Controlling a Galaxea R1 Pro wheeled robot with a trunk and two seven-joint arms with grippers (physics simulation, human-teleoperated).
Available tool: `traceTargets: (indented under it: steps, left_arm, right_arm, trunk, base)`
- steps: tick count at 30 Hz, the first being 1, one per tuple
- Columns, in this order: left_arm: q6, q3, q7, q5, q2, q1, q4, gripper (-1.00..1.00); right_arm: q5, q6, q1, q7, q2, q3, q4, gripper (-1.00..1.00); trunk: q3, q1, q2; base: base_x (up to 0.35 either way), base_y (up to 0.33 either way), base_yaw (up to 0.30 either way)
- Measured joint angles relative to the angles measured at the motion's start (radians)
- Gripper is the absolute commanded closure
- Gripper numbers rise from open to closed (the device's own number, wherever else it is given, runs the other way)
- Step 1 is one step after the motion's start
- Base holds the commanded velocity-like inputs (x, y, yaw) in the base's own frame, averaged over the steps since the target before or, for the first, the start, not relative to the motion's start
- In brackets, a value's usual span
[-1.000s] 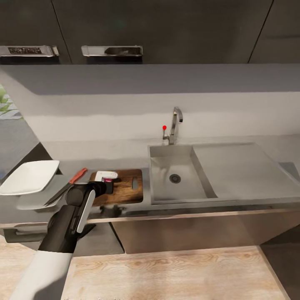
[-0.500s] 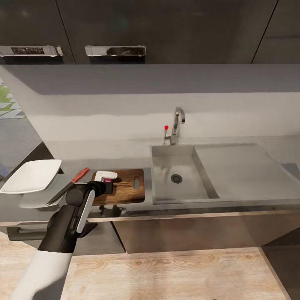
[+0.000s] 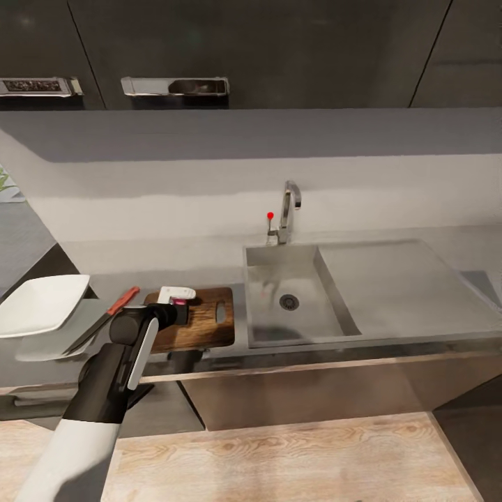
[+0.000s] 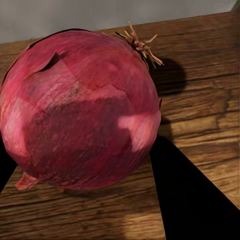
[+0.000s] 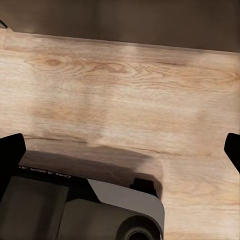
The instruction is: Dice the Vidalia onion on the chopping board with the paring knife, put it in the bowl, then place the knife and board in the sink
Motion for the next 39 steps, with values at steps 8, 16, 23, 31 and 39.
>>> traceTargets:
  steps: [8,16,23,31,39]
  left_arm:
    - [0.000,0.000,0.000,0.001,0.000,0.001,0.001,1.00]
    - [0.000,0.000,0.000,0.001,0.000,0.001,0.007,1.00]
    - [0.001,0.000,-0.002,-0.001,0.000,0.007,0.006,-1.00]
    - [0.001,0.000,-0.002,-0.001,0.000,0.009,0.006,-1.00]
    - [0.001,0.000,-0.002,-0.001,0.000,0.009,0.006,-1.00]
  right_arm:
    - [0.000,0.000,0.000,0.000,0.000,0.000,0.000,-1.00]
    - [0.000,0.000,0.000,0.000,0.000,0.000,0.000,-1.00]
    - [0.000,0.000,0.000,0.000,0.000,0.000,0.000,-1.00]
    - [0.001,0.000,0.000,0.000,0.000,0.000,0.000,-1.00]
    - [0.001,0.000,0.000,0.000,0.000,0.000,0.000,-1.00]
  trunk:
    - [0.000,0.000,0.000]
    - [0.000,0.000,0.000]
    - [0.000,0.000,0.000]
    - [0.000,0.000,0.000]
    - [0.000,0.000,0.000]
  base:
    - [0.001,0.000,-0.002]
    - [0.000,0.000,0.000]
    - [0.000,0.000,0.000]
    - [0.000,0.000,0.000]
    - [0.000,0.000,0.000]
